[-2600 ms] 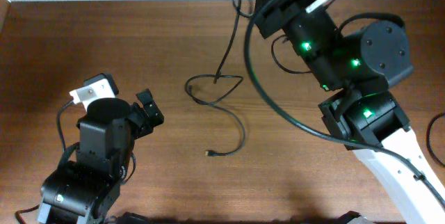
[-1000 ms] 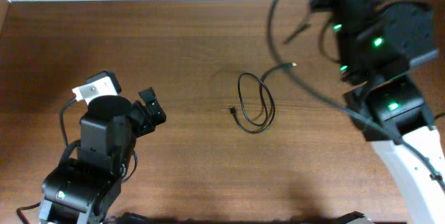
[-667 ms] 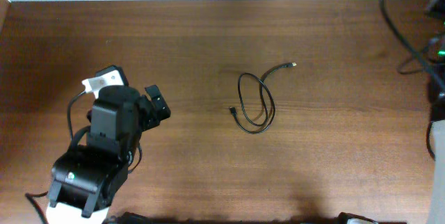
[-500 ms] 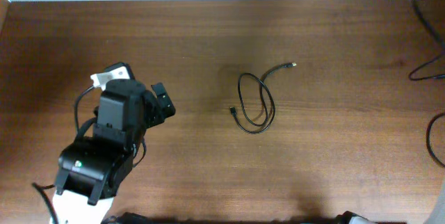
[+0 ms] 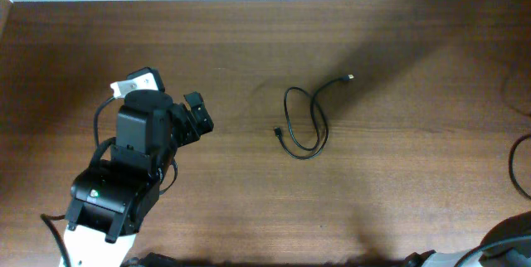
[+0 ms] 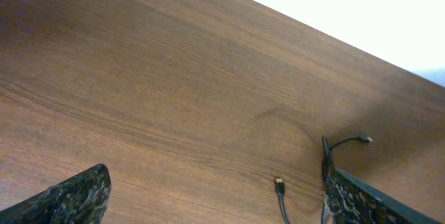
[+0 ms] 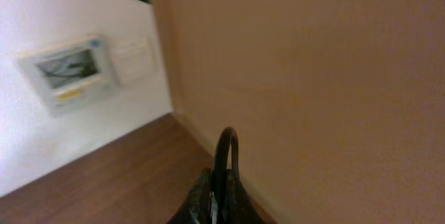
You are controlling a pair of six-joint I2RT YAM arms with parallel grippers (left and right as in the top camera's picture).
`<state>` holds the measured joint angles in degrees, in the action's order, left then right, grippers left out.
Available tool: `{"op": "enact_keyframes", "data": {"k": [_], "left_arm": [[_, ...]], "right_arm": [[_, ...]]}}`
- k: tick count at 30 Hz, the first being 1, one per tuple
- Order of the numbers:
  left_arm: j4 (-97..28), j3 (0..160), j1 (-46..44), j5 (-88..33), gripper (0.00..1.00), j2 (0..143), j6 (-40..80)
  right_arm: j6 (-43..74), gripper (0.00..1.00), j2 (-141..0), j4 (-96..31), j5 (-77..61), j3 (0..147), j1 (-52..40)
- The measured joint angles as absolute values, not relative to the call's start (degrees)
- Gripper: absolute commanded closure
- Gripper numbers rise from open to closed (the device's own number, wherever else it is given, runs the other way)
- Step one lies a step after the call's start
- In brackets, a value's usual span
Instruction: Untangle cables
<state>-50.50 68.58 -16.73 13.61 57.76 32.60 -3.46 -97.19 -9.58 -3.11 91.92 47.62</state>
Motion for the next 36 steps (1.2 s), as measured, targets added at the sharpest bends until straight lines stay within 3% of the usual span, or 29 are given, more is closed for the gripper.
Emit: {"op": "enact_keyframes", "data": {"k": [1, 2, 8, 13, 22, 30, 36], "left_arm": [[-50.3, 68.6, -16.7, 13.5, 0.01, 57.8, 32.6], [-50.0, 68.6, -16.7, 13.4, 0.01, 57.8, 32.6], [-49.9, 68.6, -16.7, 12.9, 0.01, 57.8, 32.6], [-49.9, 68.6, -16.7, 12.3, 0.01, 57.8, 32.6], [-47.6, 68.6, -16.7, 12.2, 0.01, 57.2, 32.1], [-47.2, 68.6, -16.7, 12.2, 0.01, 55.5, 31.0], [-47.6, 68.6, -16.7, 11.0, 0.01, 55.1, 30.9]], "right_arm": [[-3.6, 0.42, -97.2, -10.1, -1.2, 91.9, 48.1], [-3.9, 0.01, -97.4, -10.7, 1.6, 91.9, 48.8], [-4.4, 0.01, -99.6, -15.7, 12.7, 91.9, 49.3], [-4.5, 0.01, -99.6, -16.7, 9.0, 91.9, 45.2], [-12.2, 0.01, -99.6, -25.1, -16.8, 91.9, 18.2], [-12.3, 0.01, -99.6, -41.6, -18.6, 92.0, 1.9], [-3.1, 0.01, -99.6, -52.4, -19.2, 92.1, -5.1]]}}
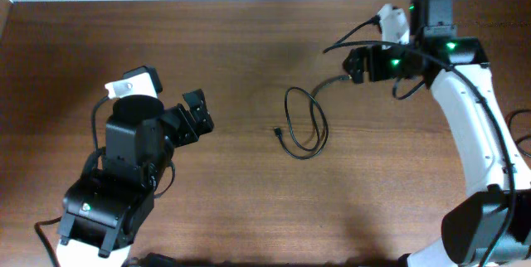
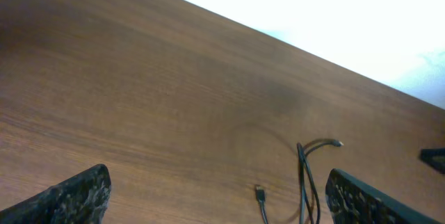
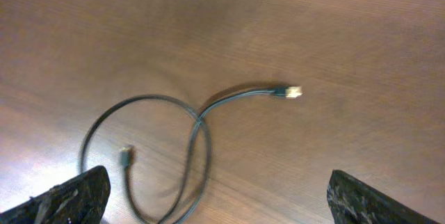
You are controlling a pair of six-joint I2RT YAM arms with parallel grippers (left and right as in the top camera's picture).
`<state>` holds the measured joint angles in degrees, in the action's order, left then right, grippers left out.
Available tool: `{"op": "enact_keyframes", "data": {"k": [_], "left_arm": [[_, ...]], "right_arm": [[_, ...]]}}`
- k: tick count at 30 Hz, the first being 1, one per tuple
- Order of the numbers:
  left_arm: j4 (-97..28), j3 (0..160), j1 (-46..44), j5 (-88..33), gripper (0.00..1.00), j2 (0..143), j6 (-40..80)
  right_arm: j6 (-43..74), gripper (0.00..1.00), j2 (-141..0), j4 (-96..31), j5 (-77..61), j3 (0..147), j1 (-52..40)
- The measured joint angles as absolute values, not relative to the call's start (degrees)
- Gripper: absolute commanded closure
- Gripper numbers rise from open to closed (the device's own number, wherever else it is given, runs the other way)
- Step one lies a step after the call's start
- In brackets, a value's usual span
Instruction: Untangle cables
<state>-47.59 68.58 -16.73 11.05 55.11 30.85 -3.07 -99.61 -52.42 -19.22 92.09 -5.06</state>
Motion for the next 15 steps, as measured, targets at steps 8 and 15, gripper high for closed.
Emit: {"op": "enact_keyframes", "data": {"k": [8, 15], "left_arm": [[-48.5, 68.6, -16.7, 8.0, 0.01, 54.8, 30.9], [-48.8, 68.6, -16.7, 7.7, 0.01, 54.8, 30.8]], "right_arm": [[9.6, 0.11, -99.6, -51.7, -20.1, 92.1, -24.6], [16.5, 0.12, -102.0, -49.6, -17.4, 92.1, -28.6]]}}
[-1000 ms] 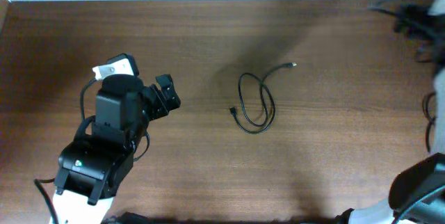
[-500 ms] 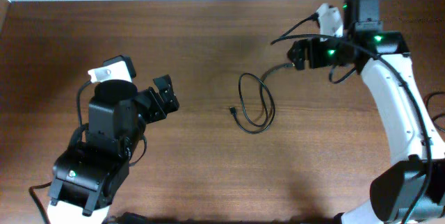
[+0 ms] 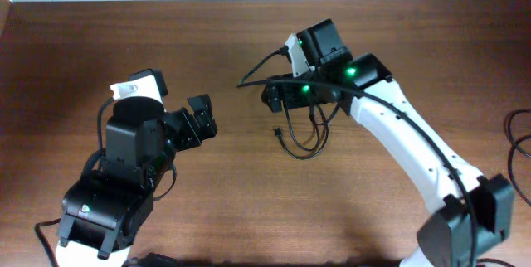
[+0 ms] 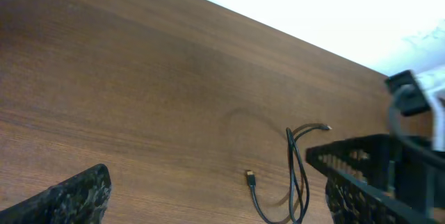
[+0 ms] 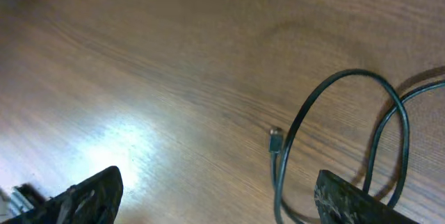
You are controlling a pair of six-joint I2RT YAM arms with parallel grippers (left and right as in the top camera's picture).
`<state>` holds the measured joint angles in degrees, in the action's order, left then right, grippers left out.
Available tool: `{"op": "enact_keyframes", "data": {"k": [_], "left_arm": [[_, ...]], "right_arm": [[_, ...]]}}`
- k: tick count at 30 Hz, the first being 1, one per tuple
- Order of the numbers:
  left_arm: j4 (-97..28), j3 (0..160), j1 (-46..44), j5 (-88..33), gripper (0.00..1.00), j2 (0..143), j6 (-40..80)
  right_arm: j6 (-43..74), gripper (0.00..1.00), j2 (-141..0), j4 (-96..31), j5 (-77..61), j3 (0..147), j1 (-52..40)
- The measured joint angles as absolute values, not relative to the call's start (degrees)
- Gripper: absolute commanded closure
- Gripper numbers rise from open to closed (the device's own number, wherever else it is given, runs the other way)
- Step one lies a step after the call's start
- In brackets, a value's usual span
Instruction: Untangle cables
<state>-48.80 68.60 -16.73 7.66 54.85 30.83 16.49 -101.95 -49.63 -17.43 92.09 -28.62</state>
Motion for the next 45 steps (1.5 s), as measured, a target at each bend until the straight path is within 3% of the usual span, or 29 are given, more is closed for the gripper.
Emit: {"op": "enact_keyframes", "data": {"k": [7, 8, 9, 10, 11, 22, 32, 37, 45], "left_arm": [[-48.8, 68.6, -16.7, 7.7, 0.01, 54.8, 29.6], [-48.8, 68.6, -16.7, 7.7, 0.01, 54.8, 29.6], [-48.8, 68.6, -16.7, 7.7, 0.01, 54.8, 29.6], [-48.8, 68.6, -16.7, 7.7, 0.01, 54.8, 29.6], [-48.8, 68.6, -16.7, 7.7, 0.01, 54.8, 29.6], [-48.8, 68.6, -16.7, 7.7, 0.01, 54.8, 29.0], [-49.0, 68.6, -16.7, 7.7, 0.01, 54.8, 28.3], [-49.5, 68.6, -16.7, 7.7, 0.01, 54.8, 28.3], [-49.5, 68.6, -16.7, 7.2, 0.01, 54.8, 28.3]], "right_arm": [[16.8, 0.12, -108.4, -49.5, -16.3, 92.1, -28.6], [16.8, 0.16, -109.5, -49.5, -16.3, 92.1, -28.6], [16.8, 0.28, -110.9, -49.5, -16.3, 92.1, -28.6], [16.8, 0.68, -112.4, -49.5, -16.3, 92.1, -28.6], [17.2, 0.96, -113.8, -49.5, -16.3, 92.1, -28.6], [13.0, 0.96, -115.5, -39.8, -17.5, 93.7, -28.5], [10.1, 0.96, -115.3, -44.1, -18.7, 130.1, -23.7], [9.7, 0.96, -115.0, -48.8, -19.2, 142.6, -14.7], [5.4, 0.96, -115.0, -55.5, -18.3, 146.0, 6.2]]}}
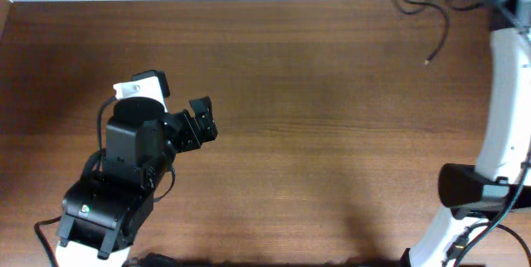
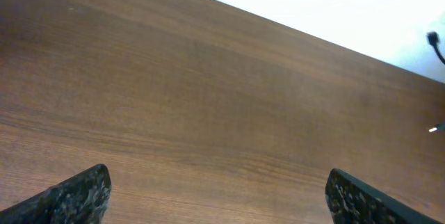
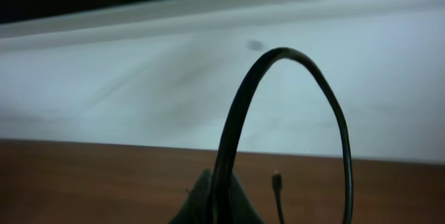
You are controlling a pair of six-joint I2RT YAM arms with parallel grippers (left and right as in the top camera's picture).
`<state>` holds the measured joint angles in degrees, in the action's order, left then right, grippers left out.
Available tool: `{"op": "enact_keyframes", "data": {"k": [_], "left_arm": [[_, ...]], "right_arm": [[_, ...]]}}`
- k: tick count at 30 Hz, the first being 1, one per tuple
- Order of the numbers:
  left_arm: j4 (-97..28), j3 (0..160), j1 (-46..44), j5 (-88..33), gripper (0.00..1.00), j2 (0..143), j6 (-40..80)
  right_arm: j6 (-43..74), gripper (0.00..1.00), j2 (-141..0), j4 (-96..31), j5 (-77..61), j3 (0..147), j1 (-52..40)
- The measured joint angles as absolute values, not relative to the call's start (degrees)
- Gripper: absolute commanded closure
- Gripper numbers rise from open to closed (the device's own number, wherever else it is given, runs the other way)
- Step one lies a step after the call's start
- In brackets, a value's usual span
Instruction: Untangle cables
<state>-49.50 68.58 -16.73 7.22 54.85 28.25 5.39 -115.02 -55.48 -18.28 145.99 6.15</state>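
A thin black cable hangs in the air at the far right of the overhead view, one plug end dangling free. My right gripper is shut on it. From the closed jaws the cable arches up in a loop, and a plug hangs beside it. The right arm reaches up past the table's far right edge. My left gripper is open over bare wood at the left, fingers wide apart and holding nothing. Its view catches a bit of the cable at the far right.
The brown wooden table carries nothing but the arms. A pale wall runs along its far edge. The left arm's body fills the near left corner, and the right arm's base the near right.
The right gripper was open low over the looped cable at mid table. Now it is shut on the cable, raised at the far right, and the cable is off the table. The left arm barely moved.
The cable first lay in a loop at mid table with the right arm out of the overhead view. Then the right gripper stood open near the cable's far end, then over the loop. Now it holds the cable aloft at the far right. The left gripper stayed open throughout.
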Motion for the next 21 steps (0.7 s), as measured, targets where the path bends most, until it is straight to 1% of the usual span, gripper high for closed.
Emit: {"op": "enact_keyframes", "data": {"k": [2, 4, 11, 14, 21], "left_arm": [[-49.5, 68.6, -16.7, 7.0, 0.01, 54.8, 27.4], [-49.5, 68.6, -16.7, 7.0, 0.01, 54.8, 26.3], [-49.7, 68.6, -16.7, 7.0, 0.01, 54.8, 25.2], [-49.6, 68.6, -16.7, 7.0, 0.01, 54.8, 25.2], [-49.5, 68.6, -16.7, 7.0, 0.01, 54.8, 25.0]], "right_arm": [[4.7, 0.96, -115.0, -58.0, -17.9, 146.1, 11.4], [1.6, 0.96, -115.0, -59.7, -17.8, 146.1, 17.6], [-3.3, 0.96, -115.0, -60.0, -17.4, 146.1, 39.5], [-5.4, 0.96, -115.0, -60.0, -17.4, 146.1, 45.1], [-6.5, 0.96, -115.9, -60.0, -17.4, 146.1, 52.5]]}}
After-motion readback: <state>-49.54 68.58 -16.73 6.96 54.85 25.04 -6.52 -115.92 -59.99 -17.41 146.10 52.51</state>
